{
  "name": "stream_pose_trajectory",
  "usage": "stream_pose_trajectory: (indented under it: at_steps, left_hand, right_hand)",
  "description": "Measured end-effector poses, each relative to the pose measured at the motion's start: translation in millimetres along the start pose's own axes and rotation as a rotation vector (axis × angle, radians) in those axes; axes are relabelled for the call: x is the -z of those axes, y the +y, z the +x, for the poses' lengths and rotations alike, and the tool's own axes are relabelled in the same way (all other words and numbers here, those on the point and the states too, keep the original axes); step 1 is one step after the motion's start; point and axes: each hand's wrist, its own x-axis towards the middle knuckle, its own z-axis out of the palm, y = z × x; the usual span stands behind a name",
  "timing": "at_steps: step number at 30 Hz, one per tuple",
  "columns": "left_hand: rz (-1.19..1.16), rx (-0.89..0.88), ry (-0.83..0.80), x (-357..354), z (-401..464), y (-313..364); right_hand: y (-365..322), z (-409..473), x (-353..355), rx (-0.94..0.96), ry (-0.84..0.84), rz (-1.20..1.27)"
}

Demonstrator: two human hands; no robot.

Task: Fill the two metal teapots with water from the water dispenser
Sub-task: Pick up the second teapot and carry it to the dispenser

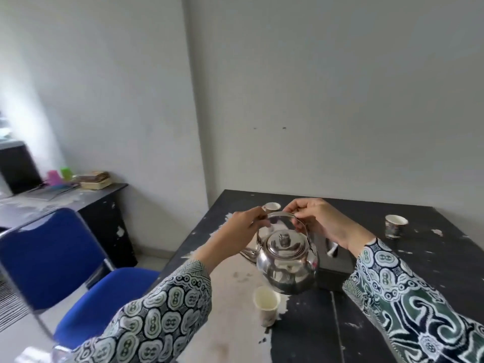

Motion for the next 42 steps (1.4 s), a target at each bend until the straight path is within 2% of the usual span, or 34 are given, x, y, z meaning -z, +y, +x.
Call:
stream_pose_trajectory:
  at_steps: [10,18,27,30,37,42]
  left_hand:
    - [-0.102,0.188,0.017,163,-161,-113]
    - [-0.189,0.312,0.060,264,-276,-183]
    - [-0.220,0.438,0.265,329,-361,-255]
    - [-0.191,0.469,0.383,343,-377,-276]
    - [-0.121,0.576,0.602,385,-404,-338]
    - [-0.092,0.590,0.649,429,-421,-397]
  right_hand:
    - [-27,61,-233,0.079,-0.231,0.018]
    - [-43,111,-399,0.137,-0.400,0.094]
    - [-39,170,-539,0.222,-0.619,0.151]
    - [-37,190,-575,0.261,-0.706,0.150]
    - [-39,239,-663,0.425,-0.750,0.044]
    - [-44,282,-731,0.513,-0.723,0.022]
